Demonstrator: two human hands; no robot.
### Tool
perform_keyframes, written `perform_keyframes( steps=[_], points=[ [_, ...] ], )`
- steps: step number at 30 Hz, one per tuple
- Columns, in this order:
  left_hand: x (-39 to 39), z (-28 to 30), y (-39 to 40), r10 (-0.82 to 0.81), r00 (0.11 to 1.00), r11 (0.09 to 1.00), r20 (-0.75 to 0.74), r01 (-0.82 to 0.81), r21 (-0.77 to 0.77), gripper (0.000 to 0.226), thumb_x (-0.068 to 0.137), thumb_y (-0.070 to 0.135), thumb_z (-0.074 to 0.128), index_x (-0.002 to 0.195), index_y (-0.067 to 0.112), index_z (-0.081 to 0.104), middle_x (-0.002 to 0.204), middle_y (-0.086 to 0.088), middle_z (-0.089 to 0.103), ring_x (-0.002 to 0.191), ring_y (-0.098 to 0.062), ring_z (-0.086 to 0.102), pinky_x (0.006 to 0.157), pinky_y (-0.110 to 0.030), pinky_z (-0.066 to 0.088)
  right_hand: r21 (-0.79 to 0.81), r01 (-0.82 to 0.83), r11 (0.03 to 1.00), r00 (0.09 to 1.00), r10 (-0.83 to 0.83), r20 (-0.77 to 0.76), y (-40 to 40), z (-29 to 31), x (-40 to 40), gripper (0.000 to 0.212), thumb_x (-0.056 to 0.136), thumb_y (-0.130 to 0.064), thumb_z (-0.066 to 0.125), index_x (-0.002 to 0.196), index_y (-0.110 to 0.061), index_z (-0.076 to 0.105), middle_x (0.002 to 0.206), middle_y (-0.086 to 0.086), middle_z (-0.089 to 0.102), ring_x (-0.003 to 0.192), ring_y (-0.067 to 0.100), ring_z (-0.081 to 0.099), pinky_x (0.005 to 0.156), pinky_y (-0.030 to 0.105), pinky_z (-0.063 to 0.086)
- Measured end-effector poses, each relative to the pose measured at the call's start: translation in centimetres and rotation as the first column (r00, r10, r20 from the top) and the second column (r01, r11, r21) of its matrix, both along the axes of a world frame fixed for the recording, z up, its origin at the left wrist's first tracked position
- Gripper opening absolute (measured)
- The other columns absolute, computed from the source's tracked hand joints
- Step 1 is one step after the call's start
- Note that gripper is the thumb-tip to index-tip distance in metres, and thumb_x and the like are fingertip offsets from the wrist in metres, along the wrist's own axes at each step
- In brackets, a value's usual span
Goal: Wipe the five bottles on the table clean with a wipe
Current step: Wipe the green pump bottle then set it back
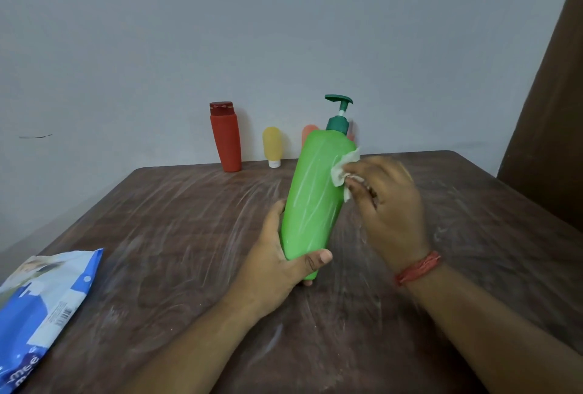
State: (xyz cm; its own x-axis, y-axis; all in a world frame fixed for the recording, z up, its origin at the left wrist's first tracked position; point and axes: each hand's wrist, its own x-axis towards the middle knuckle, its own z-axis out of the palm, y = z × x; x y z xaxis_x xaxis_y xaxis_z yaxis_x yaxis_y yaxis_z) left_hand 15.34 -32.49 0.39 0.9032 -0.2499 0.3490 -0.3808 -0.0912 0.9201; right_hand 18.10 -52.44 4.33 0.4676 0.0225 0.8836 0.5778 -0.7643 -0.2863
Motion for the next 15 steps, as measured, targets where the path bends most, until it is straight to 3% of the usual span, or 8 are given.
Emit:
perform_keyframes(
  steps=[5, 9, 13, 15],
  points=[
    [0.2, -0.2, -0.2, -0.013, 1.0, 1.0, -0.022, 0.013, -0.021, 0.075, 0.064, 0.062, 0.088, 0.12, 0.072, 0.04, 0.114, 0.025, 0.064, 0.08, -0.02, 0.073, 0.062, -0.042, 0.063, -0.1, -0.078, 0.992, 0.996, 0.082, 0.034, 0.7, -0.7, -0.4, 0.021, 0.092, -0.008, 0.063, 0.112, -0.006, 0.071, 0.112, 0.006, 0.065, 0.104, 0.022, 0.058, 0.1, 0.02, 0.04],
    [0.1, 0.0, -0.2, 0.001, 1.0, 1.0, 0.02, -0.001, 0.009, 0.076, 0.064, 0.064, 0.087, 0.12, 0.074, 0.037, 0.114, 0.029, 0.062, 0.085, -0.008, 0.072, 0.063, -0.027, 0.061, 0.03, -0.027, 0.999, 0.998, 0.028, -0.051, -0.1, 0.3, 0.3, 0.034, 0.092, 0.002, 0.062, 0.126, -0.003, 0.063, 0.125, 0.011, 0.058, 0.116, 0.026, 0.055, 0.103, 0.04, 0.046],
    [0.3, -0.3, -0.3, -0.004, 1.0, 1.0, -0.011, 0.004, -0.008, 0.073, 0.066, 0.056, 0.088, 0.118, 0.073, 0.039, 0.111, 0.024, 0.065, 0.081, -0.024, 0.073, 0.062, -0.043, 0.064, -0.17, -0.007, 0.985, 1.0, 0.012, 0.028, 0.6, -0.5, -0.4, 0.032, 0.089, 0.003, 0.067, 0.121, -0.003, 0.068, 0.122, 0.01, 0.063, 0.11, 0.024, 0.055, 0.105, 0.018, 0.037],
    [0.2, -0.1, -0.2, 0.0, 1.0, 1.0, 0.016, 0.0, 0.009, 0.074, 0.067, 0.057, 0.087, 0.118, 0.075, 0.037, 0.114, 0.027, 0.063, 0.083, -0.015, 0.073, 0.064, -0.036, 0.063, -0.163, 0.021, 0.986, 0.999, -0.014, 0.047, 0.4, -0.3, -0.2, 0.032, 0.09, 0.003, 0.066, 0.121, -0.004, 0.068, 0.123, 0.009, 0.063, 0.11, 0.024, 0.054, 0.104, 0.017, 0.035]
  ],
)
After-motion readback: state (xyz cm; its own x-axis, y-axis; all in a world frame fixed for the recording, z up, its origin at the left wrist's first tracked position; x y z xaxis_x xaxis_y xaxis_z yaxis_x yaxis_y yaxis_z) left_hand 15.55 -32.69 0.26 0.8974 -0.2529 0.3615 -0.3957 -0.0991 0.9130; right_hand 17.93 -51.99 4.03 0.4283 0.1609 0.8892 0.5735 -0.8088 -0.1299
